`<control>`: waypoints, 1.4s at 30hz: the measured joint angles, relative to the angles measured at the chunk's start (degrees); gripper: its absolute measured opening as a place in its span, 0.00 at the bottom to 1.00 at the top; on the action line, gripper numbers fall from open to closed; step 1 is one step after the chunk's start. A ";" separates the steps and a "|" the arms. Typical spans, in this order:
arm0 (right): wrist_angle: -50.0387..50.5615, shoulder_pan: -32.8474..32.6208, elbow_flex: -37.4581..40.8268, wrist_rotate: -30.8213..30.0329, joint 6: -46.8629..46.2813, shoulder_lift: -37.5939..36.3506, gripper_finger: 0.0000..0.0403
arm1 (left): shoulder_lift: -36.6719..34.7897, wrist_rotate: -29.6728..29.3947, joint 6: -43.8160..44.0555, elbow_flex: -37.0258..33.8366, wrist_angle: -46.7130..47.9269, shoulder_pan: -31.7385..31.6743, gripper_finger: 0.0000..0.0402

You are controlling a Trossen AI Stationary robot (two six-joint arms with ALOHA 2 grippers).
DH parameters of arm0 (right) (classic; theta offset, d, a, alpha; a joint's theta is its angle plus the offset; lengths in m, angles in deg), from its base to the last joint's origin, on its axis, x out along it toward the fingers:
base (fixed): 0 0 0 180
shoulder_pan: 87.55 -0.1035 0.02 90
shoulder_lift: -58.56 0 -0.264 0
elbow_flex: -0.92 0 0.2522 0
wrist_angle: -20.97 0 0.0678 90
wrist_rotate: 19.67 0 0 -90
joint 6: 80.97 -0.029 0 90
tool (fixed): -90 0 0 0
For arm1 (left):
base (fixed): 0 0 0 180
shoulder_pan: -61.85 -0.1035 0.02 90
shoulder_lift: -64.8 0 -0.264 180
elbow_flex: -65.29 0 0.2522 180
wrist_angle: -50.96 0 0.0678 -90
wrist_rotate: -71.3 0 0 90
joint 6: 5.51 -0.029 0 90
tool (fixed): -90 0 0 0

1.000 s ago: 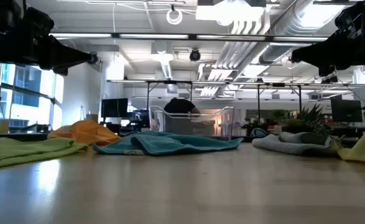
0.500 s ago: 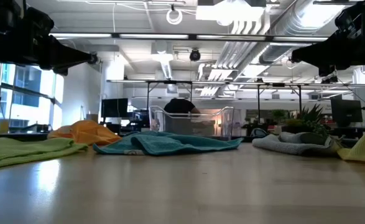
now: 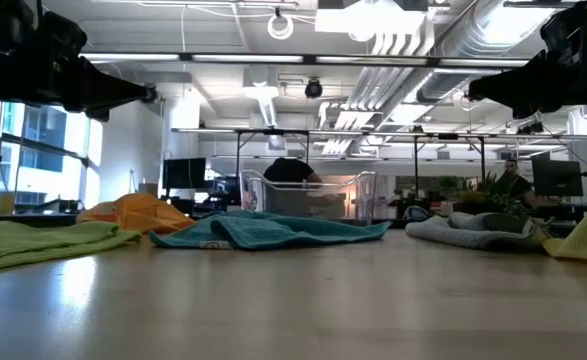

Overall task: Fold microfiber towels
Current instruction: Fold the blue towel on the table

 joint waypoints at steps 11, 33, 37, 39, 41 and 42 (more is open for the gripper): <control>-11.77 0.42 0.00 1.18 -7.06 0.03 0.00 | 0.01 0.02 -0.38 0.00 -1.69 0.00 0.01; -12.79 2.87 -24.36 8.26 -8.76 49.47 0.00 | 0.12 -1.80 6.07 -0.02 -5.68 -0.04 0.00; -12.68 2.85 -29.16 11.11 -11.85 60.74 0.00 | 0.23 -1.13 6.69 -0.02 -5.12 -0.03 0.00; -12.83 2.85 -31.33 12.63 -13.22 65.35 0.00 | 0.23 -1.07 6.69 -0.02 -4.28 -0.02 0.00; -12.77 2.85 -33.53 14.50 -13.90 69.69 0.00 | 0.23 -1.07 6.69 -0.02 -3.62 -0.02 0.00; -12.39 2.84 -34.61 15.22 -14.13 71.76 0.00 | 0.23 -1.07 6.69 -0.02 -3.35 -0.02 0.00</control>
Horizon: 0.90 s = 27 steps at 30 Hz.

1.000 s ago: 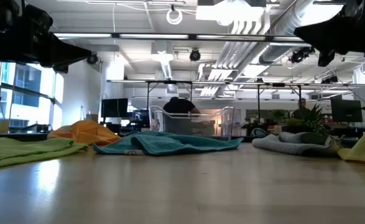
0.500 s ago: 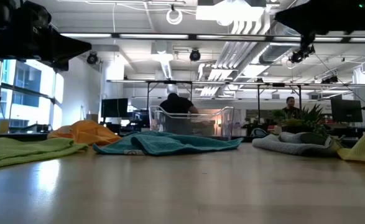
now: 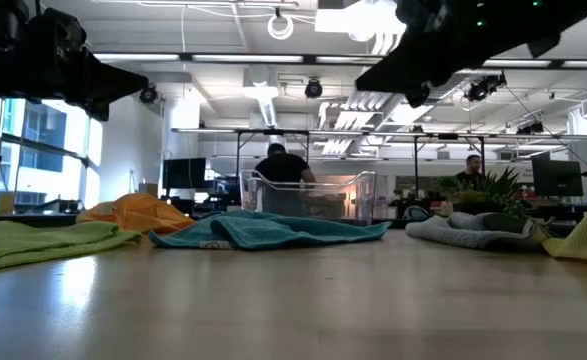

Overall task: Fold microfiber towels
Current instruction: Fold the blue towel on the table

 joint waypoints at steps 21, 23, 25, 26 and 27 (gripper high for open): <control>36.40 -7.90 -40.68 0.22 7.47 39.75 0.32 | 0.78 0.19 0.50 0.00 3.71 0.00 0.00; 39.45 -7.86 -43.95 0.19 9.83 42.45 0.34 | 1.21 0.57 0.48 0.00 3.71 0.00 0.00; 41.65 -7.84 -46.37 0.15 11.91 44.72 0.33 | 1.58 1.07 0.48 0.00 3.61 0.00 0.00; 42.35 -7.83 -47.31 0.13 12.91 45.72 0.33 | 1.86 1.11 0.48 0.00 3.53 0.00 0.00; 42.81 -7.74 -48.06 0.12 13.69 46.70 0.32 | 2.11 1.11 0.46 0.00 3.56 0.00 0.00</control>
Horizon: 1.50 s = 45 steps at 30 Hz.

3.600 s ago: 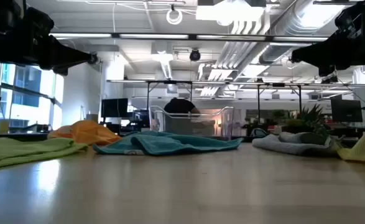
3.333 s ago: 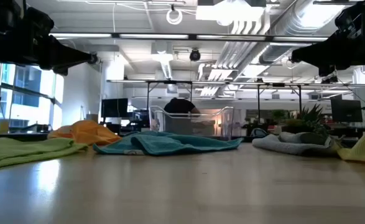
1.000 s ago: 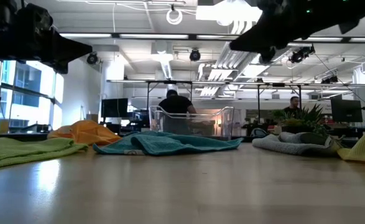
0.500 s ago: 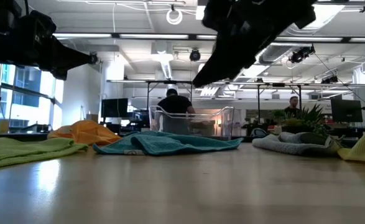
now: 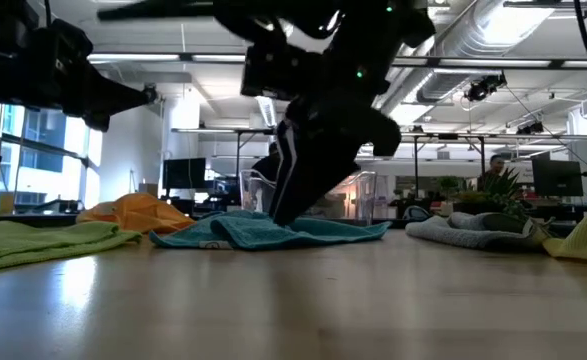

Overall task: Fold microfiber towels
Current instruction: Fold the blue towel on the table

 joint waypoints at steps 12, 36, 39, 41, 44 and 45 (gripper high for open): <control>1.19 2.45 -1.87 -0.43 3.93 4.05 0.09 | 2.06 0.15 0.00 0.02 0.00 -0.01 0.00; 20.47 -3.40 -1.54 2.03 -5.58 -4.75 0.00 | 2.71 2.72 -0.02 0.05 -0.51 0.04 0.00; 23.30 -5.32 -1.54 2.16 -5.58 -5.12 0.00 | 3.41 4.35 0.04 0.09 -0.90 0.52 0.00; 24.20 -6.40 -1.54 3.30 -5.64 -5.23 0.00 | 4.00 4.63 0.09 0.11 -0.68 1.41 0.00; 25.95 -7.75 -1.33 3.70 -6.56 -5.47 0.00 | 5.16 4.63 0.00 0.11 -0.81 3.37 0.00; 25.92 -8.07 -1.00 3.81 -6.68 -5.51 0.00 | 5.55 4.64 0.00 0.11 -0.69 4.18 0.00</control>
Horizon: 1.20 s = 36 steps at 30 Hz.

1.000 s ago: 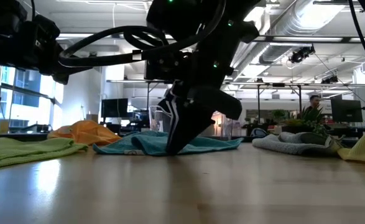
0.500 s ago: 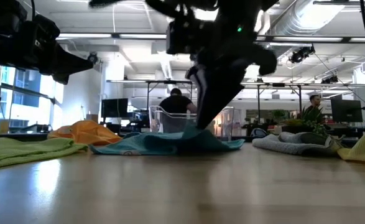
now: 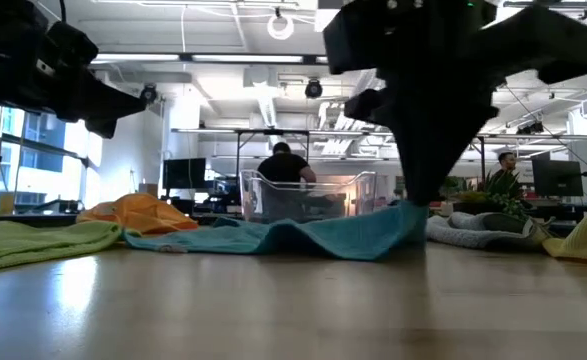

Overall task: Fold microfiber towels
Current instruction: Fold the blue towel on the table

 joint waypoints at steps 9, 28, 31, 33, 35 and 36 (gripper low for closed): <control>-0.89 -2.01 6.37 3.94 -0.34 0.00 0.00 | 6.35 -2.79 1.75 0.00 -1.31 9.61 0.00; 8.86 -7.17 2.73 4.90 -4.92 -0.37 0.15 | 25.37 -9.64 6.03 7.21 -6.07 14.92 0.00; 12.34 -6.67 0.24 3.40 -8.83 -2.11 0.21 | 27.62 -9.64 6.15 7.21 -7.82 14.92 0.00; 12.66 -6.11 0.04 1.54 -12.50 -4.27 0.21 | 29.46 -9.64 6.17 7.23 -9.16 14.92 0.00; 9.24 -5.43 2.16 -0.97 -15.37 -7.32 0.17 | 31.21 -9.28 6.12 7.21 -10.57 14.92 0.00; 5.34 -5.10 4.41 -2.29 -16.23 -9.27 0.13 | 32.12 -8.82 6.07 7.21 -11.64 14.92 0.00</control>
